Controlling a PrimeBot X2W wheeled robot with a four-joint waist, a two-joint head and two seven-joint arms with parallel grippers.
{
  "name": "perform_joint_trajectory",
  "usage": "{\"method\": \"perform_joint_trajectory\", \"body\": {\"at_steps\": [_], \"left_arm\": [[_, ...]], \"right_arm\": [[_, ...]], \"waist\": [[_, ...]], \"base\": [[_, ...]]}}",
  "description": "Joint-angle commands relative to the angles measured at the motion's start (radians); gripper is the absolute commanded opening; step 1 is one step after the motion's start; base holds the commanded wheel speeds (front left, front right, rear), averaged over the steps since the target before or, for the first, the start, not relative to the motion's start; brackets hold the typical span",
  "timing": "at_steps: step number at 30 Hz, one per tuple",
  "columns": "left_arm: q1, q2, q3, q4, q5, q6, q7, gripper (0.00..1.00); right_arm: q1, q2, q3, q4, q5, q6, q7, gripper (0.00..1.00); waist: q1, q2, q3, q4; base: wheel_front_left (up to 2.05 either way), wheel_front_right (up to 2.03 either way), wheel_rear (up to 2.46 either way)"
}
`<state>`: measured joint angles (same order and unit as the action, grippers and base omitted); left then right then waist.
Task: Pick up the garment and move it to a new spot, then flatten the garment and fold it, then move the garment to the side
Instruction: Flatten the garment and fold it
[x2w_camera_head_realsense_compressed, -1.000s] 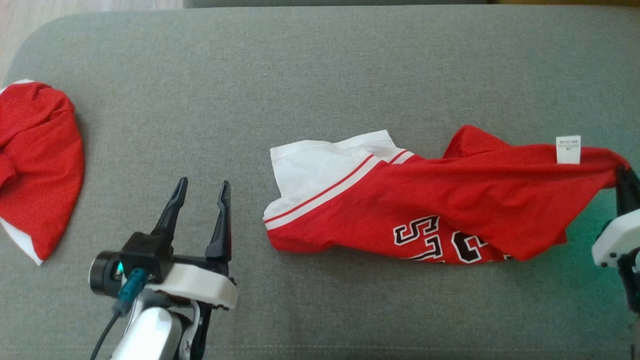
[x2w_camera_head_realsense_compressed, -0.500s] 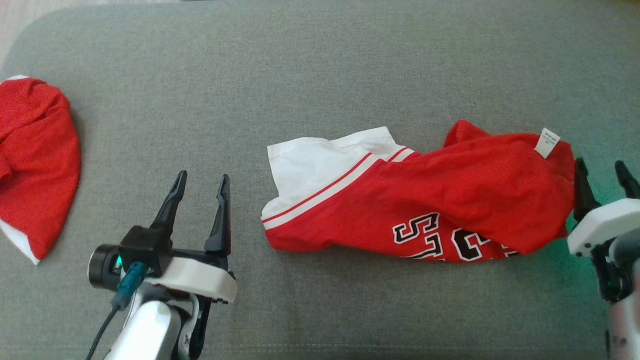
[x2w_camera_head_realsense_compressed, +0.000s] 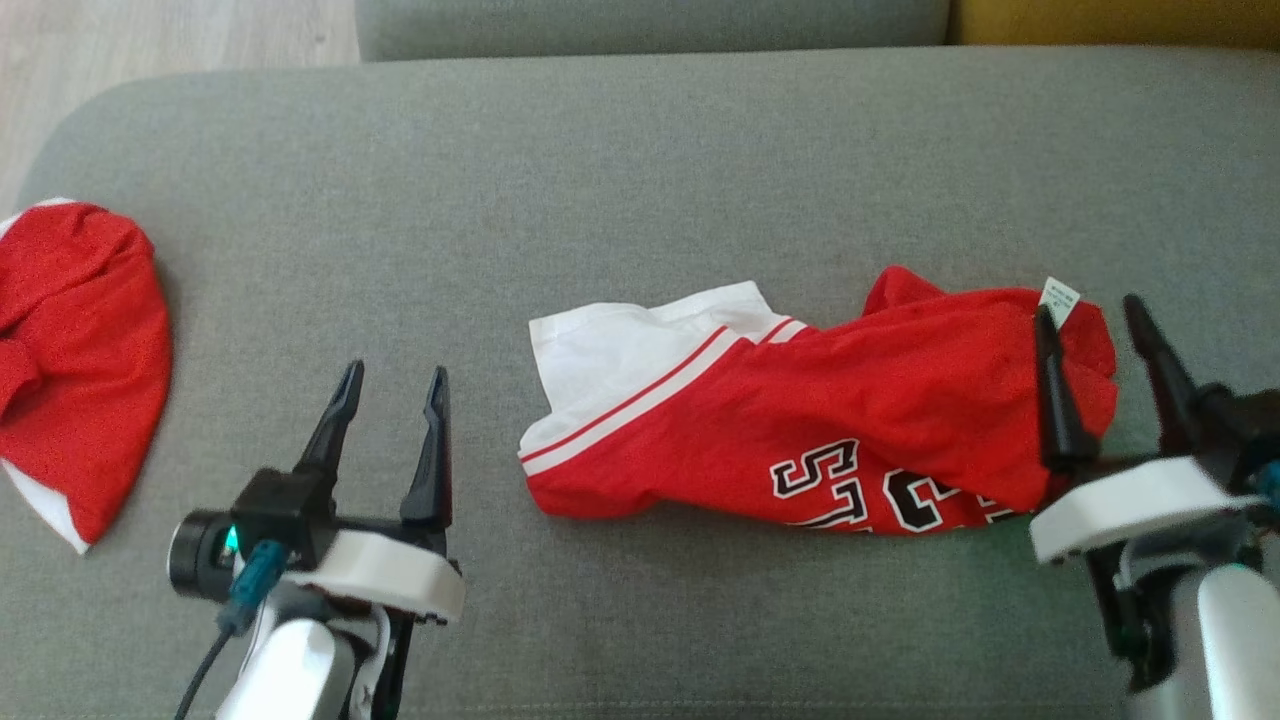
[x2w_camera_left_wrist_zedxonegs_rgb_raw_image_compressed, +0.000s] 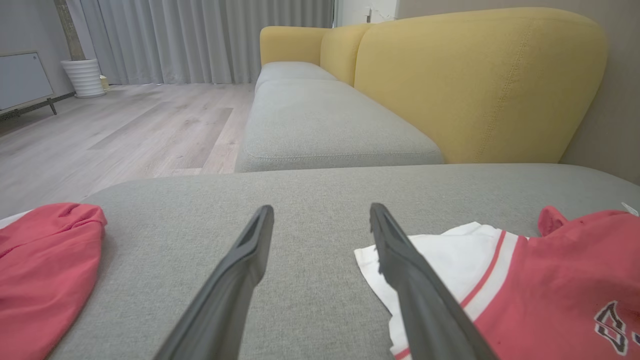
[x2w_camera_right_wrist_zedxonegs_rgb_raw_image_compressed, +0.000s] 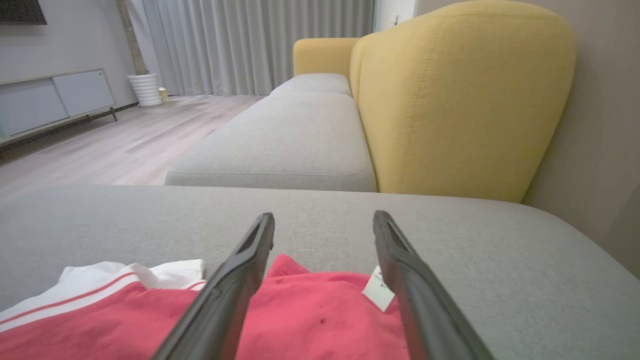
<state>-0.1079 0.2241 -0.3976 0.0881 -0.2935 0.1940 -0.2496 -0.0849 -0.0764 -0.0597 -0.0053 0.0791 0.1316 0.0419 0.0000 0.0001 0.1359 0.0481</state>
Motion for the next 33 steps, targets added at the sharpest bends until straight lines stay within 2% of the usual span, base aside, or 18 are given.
{"method": "perform_joint_trajectory", "body": {"at_steps": [1, 9, 24, 33], "left_arm": [[-0.014, 0.023, 0.044, -0.034, -0.009, 0.005, -0.012, 1.0], [0.023, 0.028, 0.041, -0.041, -0.024, 0.012, -0.002, 1.0], [0.021, 0.035, 0.029, -0.048, -0.031, 0.014, 0.008, 1.0], [-0.042, 0.022, 0.002, -0.001, -0.065, -0.031, 0.059, 1.0]], "right_arm": [[-0.008, 0.0, 0.03, -0.048, -0.001, -0.001, 0.004, 1.0], [0.087, 0.019, 0.062, -0.114, 0.022, -0.001, 0.032, 1.0], [0.098, 0.025, 0.058, -0.127, 0.037, -0.001, 0.047, 1.0], [0.079, 0.026, 0.063, -0.132, 0.043, -0.001, 0.048, 1.0]], "waist": [[0.0, -0.0001, -0.01, 0.001], [0.0, -0.0001, -0.042, 0.001], [0.0, -0.0001, -0.039, 0.004], [0.0, -0.0001, -0.009, -0.002]], "base": [[0.0, 0.0, 0.0], [0.0, 0.0, 0.0], [0.0, 0.0, 0.0], [0.0, 0.0, 0.0]]}}
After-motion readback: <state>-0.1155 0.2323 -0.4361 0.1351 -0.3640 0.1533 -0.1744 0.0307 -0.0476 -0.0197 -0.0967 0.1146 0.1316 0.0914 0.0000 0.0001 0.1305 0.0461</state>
